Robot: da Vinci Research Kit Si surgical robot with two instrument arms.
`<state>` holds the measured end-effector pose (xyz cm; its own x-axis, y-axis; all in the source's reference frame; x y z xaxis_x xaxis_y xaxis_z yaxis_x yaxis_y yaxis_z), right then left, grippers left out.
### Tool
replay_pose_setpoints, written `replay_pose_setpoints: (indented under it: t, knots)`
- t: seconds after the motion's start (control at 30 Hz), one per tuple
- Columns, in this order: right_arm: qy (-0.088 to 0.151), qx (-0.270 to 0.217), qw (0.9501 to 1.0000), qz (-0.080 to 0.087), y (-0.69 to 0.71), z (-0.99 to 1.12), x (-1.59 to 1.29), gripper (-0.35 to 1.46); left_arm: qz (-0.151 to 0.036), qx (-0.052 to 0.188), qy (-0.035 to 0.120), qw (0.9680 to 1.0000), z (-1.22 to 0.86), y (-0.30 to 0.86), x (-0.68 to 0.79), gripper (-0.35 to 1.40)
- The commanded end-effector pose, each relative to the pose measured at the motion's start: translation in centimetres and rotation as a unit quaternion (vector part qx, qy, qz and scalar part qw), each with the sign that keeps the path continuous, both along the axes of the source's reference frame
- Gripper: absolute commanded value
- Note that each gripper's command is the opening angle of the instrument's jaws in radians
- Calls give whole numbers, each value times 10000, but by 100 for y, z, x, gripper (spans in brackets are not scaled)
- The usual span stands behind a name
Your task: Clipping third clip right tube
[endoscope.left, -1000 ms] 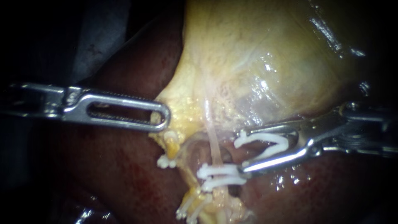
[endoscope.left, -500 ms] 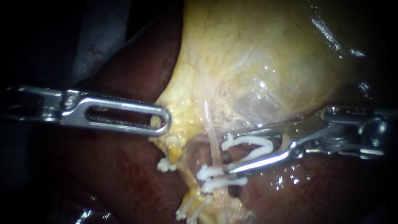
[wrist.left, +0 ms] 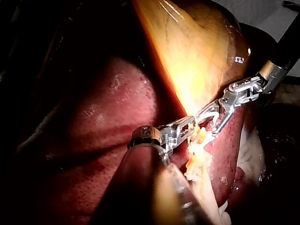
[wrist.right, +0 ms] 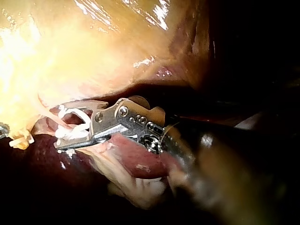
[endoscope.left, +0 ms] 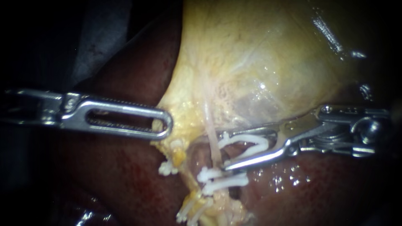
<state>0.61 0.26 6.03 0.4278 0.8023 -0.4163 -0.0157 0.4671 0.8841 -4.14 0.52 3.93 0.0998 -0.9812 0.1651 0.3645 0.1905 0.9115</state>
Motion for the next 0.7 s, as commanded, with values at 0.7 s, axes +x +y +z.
replay_pose_setpoints:
  t: [0.7]
  knots:
    - [25,-8,10000,-81,0,14,27,53,8,4,-5,10000,-2,-1,-1,-35]
